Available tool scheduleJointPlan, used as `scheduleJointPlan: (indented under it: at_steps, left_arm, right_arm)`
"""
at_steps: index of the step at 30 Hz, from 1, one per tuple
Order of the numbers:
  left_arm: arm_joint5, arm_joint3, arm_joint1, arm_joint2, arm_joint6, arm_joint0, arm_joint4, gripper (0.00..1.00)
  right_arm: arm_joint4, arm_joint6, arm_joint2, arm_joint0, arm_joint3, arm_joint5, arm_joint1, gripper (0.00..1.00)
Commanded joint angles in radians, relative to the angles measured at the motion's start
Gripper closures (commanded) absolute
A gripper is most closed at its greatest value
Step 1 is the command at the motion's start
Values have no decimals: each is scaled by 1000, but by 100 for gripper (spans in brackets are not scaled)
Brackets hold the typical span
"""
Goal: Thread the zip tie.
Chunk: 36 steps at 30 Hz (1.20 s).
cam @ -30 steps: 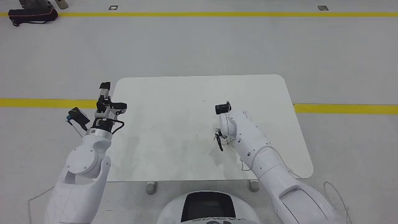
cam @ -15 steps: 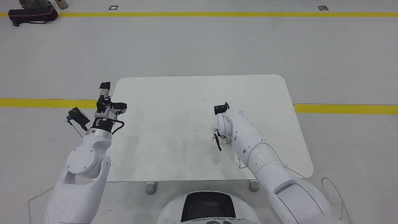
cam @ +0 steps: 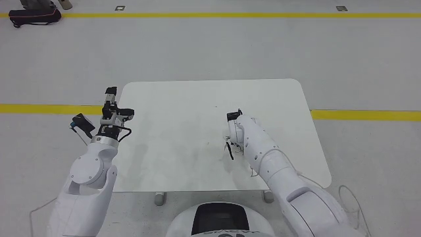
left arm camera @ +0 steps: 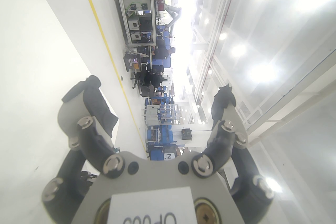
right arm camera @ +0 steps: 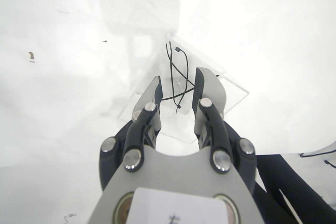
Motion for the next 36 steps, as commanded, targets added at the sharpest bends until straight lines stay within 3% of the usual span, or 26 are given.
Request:
scheduleJointPlan:
  at_steps: [1, 8, 15, 36]
  left_arm:
    - [0, 0, 0, 0, 0, 0, 0, 0]
    - [0, 0, 0, 0, 0, 0, 0, 0]
    - [0, 0, 0, 0, 0, 0, 0, 0]
    - [0, 0, 0, 0, 0, 0, 0, 0]
  right_arm:
    - [-3, -2, 4, 3, 9, 0, -4, 74]
    - [-19, -13, 20, 13, 41, 0, -16, 79]
    - [-31, -28, 38, 21, 67, 0, -28, 93]
    - [-123, -19, 87, -14, 13, 0, -42, 89]
